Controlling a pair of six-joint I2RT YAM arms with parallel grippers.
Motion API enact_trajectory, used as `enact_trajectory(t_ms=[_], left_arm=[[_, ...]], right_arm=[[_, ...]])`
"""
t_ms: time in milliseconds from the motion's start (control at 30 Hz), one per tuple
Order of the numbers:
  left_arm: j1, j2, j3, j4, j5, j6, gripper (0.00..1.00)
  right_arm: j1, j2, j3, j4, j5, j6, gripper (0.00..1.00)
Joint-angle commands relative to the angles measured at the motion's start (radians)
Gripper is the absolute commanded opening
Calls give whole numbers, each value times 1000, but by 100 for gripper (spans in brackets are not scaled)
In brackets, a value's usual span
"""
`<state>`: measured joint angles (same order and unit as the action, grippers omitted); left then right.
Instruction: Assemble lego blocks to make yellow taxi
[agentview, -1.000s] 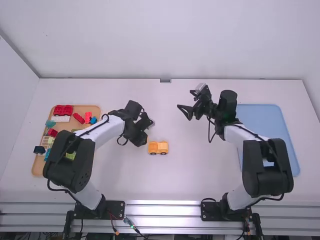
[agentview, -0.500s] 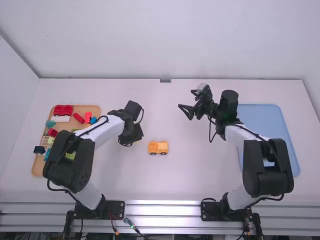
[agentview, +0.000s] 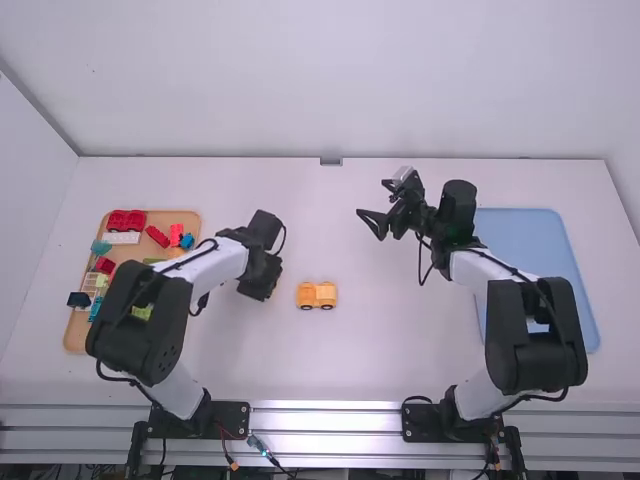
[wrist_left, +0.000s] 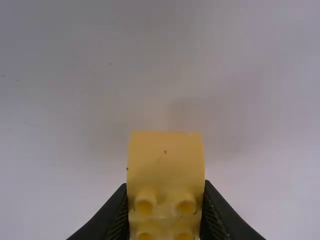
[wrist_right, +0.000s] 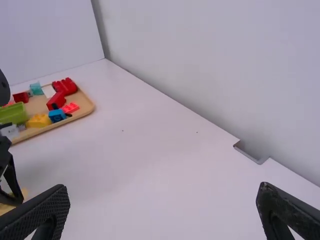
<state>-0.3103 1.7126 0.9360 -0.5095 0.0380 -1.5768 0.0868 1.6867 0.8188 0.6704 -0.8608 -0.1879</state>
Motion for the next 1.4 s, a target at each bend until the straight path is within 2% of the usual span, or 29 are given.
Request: enact_trajectory(t_ms=[0,133,733,867,1133,1233,1300,1367], left_arm=[[2,8,-41,39,47,-57,2],[3,8,-48,76,47,-53,2],[2,8,-28,-3,47,-225,2],[2,8,-28,8,53,-238,18],[3,8,-28,13,48,-237,17],[3,8,-28,14,59,-238,30],[3,8,-28,13,59,-238,35],[3,8,-28,13,60,-238,48]], right_arm=[[-2,-7,10,3,-7,-2,99],[-2,-7,4,7,-6,-3,99],[-2,-7,4,2,-7,-3,99],[-2,-7,4,-2,-7,-3,99],[-2,-7,4,-5,-7,-3,99],[-2,-7,4,-5,-7,-2,99],[-2,-7,4,-5,-8,-3,99],[-2,-7,4,-5,-7,-3,99]])
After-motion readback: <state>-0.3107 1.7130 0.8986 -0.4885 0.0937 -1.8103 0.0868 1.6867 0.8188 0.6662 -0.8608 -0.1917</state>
